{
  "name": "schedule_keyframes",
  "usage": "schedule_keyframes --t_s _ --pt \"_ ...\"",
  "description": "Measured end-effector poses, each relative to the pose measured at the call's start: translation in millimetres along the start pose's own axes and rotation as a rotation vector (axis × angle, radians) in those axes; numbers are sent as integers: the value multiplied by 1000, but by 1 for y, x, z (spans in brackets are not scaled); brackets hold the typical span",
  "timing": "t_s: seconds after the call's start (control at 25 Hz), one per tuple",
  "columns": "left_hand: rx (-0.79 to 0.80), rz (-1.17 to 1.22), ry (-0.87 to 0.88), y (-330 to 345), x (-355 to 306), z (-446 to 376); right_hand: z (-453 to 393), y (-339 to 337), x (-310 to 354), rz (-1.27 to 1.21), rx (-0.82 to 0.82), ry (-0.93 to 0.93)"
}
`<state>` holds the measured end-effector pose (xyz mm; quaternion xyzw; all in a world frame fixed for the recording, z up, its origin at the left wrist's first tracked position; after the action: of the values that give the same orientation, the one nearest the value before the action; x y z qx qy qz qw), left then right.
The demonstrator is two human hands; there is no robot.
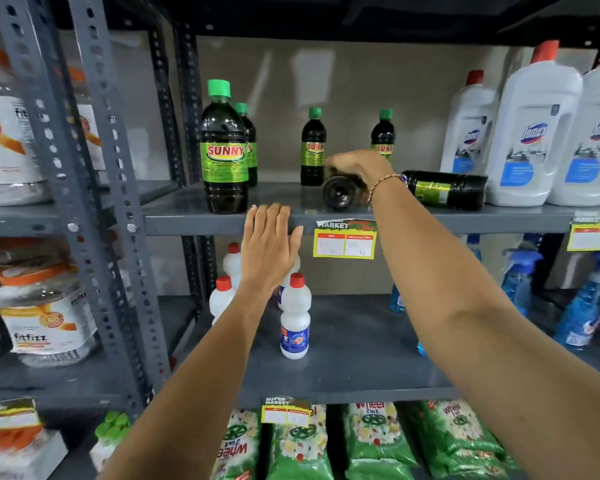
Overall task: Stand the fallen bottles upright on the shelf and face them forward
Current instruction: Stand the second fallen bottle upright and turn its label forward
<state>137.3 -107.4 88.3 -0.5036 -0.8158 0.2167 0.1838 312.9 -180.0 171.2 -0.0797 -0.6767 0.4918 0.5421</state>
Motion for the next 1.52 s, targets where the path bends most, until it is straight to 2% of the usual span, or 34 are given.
schedule_keyframes --t_s 0.12,0.24,0.32,0.48,0.52,0.6,0.68,0.8,0.92,1.12,1.28,1.4,1.52 --pt "-21 -28 -12 1 2 8 -2 10 4 219 34 19" --pt "-32 -43 -23 2 1 12 -2 13 -2 244 32 65" --pt "-36 -36 -25 3 2 13 -1 4 -5 132 -78 -22" --pt "-41 -34 -39 4 4 12 7 0 4 -323 -323 -434" --pt "-43 -33 -31 4 4 13 5 5 3 -404 -326 -508" --pt "-52 -42 -23 4 3 13 -4 20 4 -468 -221 -592" --pt "-61 -39 -23 3 3 13 -9 31 6 -455 -100 -597" --pt "-70 -37 -17 3 3 14 -15 31 1 -510 -42 -567" --pt "-64 -30 -17 4 4 14 -18 31 -12 -599 9 -456" --pt "-53 -24 -18 4 3 14 -10 24 -16 -341 -169 -395" --pt "-16 -21 -30 3 4 14 -13 32 -21 -460 -39 -382" --pt "7 -23 -35 2 3 14 -6 22 -22 -367 -188 -399" --pt "27 -32 -39 2 3 14 -5 25 -21 -391 -135 -401"
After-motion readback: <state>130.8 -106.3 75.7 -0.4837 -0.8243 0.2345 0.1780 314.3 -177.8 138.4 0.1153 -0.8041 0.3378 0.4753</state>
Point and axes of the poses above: each hand's wrist, its own z-axis away from the middle knuckle, its own y-axis out of the palm, x = y × z, the point moved 10 cm from there along -z, towards the middle knuckle, and after that the axes turned 13 degrees about x, right-handed, at the moved point
